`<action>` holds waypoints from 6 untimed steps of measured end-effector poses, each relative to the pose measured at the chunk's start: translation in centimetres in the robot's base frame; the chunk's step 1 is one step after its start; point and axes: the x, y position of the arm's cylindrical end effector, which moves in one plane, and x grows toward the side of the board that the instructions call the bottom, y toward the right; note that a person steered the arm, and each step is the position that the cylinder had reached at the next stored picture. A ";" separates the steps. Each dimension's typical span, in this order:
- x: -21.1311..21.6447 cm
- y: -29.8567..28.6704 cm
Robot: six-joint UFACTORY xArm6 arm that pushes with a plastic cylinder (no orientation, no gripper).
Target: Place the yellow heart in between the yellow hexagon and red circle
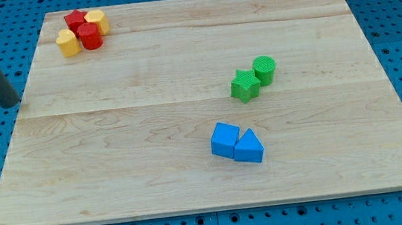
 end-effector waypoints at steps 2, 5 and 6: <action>-9.5 2.9; -14.5 8.7; -15.0 10.1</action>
